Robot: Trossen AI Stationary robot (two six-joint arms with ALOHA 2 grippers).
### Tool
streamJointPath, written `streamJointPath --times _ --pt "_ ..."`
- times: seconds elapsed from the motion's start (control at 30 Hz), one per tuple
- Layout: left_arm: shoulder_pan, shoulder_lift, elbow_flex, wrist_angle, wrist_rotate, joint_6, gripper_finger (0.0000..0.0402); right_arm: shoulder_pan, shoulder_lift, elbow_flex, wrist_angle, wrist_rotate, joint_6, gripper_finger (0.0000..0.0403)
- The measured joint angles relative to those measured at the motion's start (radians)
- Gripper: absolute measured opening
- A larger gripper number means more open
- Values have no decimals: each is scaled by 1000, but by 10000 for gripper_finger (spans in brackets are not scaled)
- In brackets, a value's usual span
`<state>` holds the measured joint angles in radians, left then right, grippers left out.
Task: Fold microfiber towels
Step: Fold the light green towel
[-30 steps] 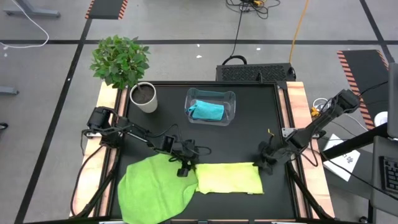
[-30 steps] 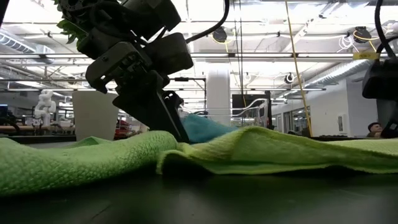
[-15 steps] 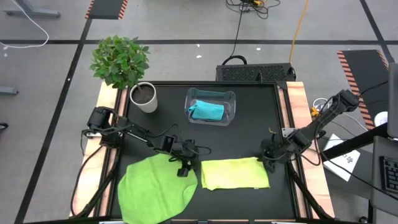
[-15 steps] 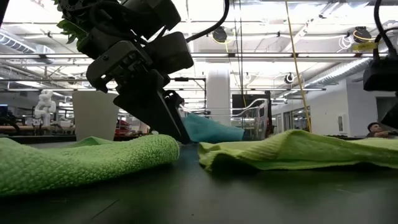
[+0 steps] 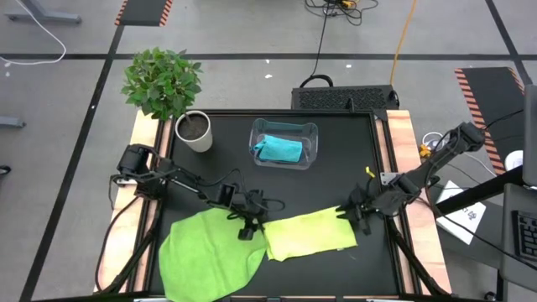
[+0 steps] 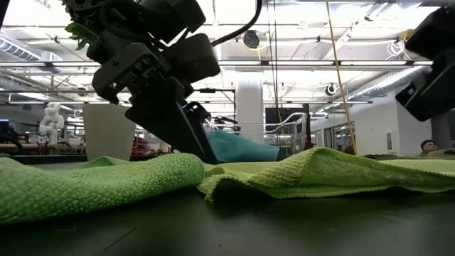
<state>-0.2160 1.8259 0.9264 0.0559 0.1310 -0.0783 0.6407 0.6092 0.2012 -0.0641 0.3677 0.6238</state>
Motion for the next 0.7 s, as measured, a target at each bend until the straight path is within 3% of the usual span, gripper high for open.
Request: streamJointPath --times 0.1,0.27,0.5,0.7 --pt "-7 0 0 2 0 5 234 -25 -21 0 -43 2 16 128" --pt "-9 0 0 16 -1 36 234 -38 12 0 75 -31 -18 149" --pt "-9 -2 0 66 0 74 234 -38 341 32 457 -114 -186 151" --pt "-15 -2 0 71 0 76 234 -40 649 228 366 -138 -246 151"
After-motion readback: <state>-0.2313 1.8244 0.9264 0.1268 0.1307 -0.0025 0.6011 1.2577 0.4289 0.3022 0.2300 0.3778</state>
